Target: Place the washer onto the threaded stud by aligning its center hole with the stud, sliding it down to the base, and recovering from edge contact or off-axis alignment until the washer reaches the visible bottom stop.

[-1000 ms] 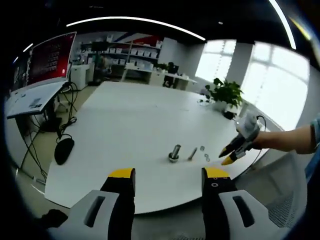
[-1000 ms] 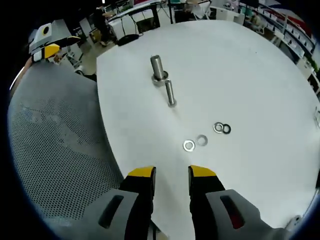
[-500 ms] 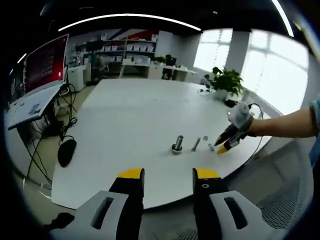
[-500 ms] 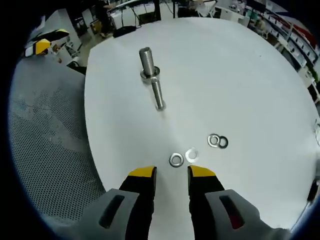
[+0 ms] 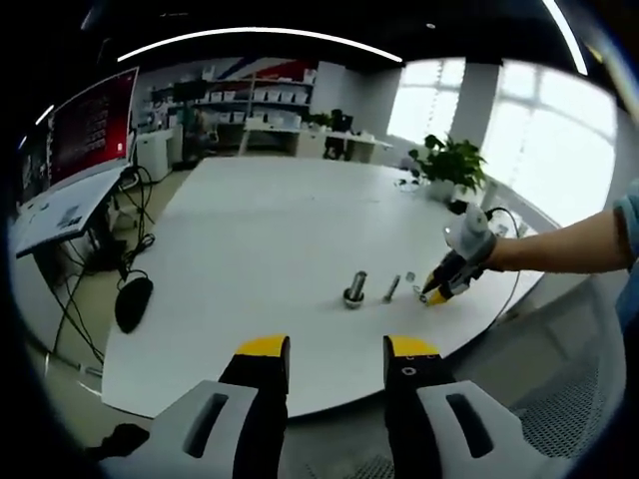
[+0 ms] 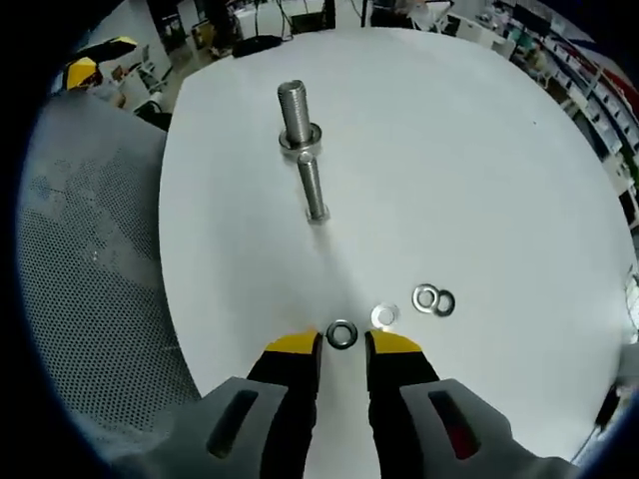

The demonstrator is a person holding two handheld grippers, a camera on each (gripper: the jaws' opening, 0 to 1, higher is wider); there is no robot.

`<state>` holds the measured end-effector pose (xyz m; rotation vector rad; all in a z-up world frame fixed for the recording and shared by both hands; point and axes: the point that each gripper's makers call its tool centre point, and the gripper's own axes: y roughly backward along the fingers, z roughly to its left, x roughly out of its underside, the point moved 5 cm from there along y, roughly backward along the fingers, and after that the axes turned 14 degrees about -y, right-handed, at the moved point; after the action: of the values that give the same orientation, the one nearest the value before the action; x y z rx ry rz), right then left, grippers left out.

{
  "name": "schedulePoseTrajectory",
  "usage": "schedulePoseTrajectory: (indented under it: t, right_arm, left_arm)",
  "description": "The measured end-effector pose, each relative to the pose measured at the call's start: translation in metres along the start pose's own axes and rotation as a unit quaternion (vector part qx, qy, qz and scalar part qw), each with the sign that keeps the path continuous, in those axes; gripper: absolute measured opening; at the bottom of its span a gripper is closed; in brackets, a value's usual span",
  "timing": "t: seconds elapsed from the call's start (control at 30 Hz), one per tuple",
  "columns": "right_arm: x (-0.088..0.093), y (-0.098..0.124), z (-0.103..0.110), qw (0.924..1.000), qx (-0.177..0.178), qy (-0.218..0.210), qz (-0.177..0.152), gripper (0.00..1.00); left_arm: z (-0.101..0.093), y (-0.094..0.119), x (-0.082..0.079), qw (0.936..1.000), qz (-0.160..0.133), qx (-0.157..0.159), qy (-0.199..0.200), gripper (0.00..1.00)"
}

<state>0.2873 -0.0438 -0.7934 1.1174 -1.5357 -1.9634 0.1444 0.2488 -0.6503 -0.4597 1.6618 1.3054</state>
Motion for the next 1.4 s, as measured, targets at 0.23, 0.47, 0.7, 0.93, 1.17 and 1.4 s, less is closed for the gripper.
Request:
schedulePoseTrajectory:
  t: [0.23,0.47,0.7,0.93,1.17,1.4]
  right_arm:
    - [-0.001,0.001,0.000,0.9999,0.008,0.010,0.000,0.14]
    - [-0.014,0.012,0.005,0.9997,0.008,0.015,-0.018,0.13]
    - [-0.041,0.028,0.017,0.9978,0.006,0.033,-0.058,0.13]
    - [-0.067,0.038,0.035,0.9934,-0.003,0.041,-0.107,0.13]
    - [-0.084,0.035,0.043,0.9926,-0.008,0.051,-0.110,0.13]
    - [-0.085,0.026,0.043,0.9947,-0.001,0.066,-0.079,0.13]
  left_arm:
    - [-0.001,0.000,0.000,1.0000,-0.001,0.001,0.001,0.35]
    - [-0.001,0.000,0.000,1.0000,0.001,0.004,0.001,0.35]
    - [-0.001,0.000,0.001,1.0000,0.002,0.005,0.001,0.35]
    - [-0.002,0.000,0.001,1.0000,0.003,0.006,0.001,0.35]
    - [-0.001,-0.001,0.001,1.0000,0.002,0.006,0.002,0.35]
    - [-0.002,-0.001,0.001,1.0000,0.001,0.008,0.001,0.35]
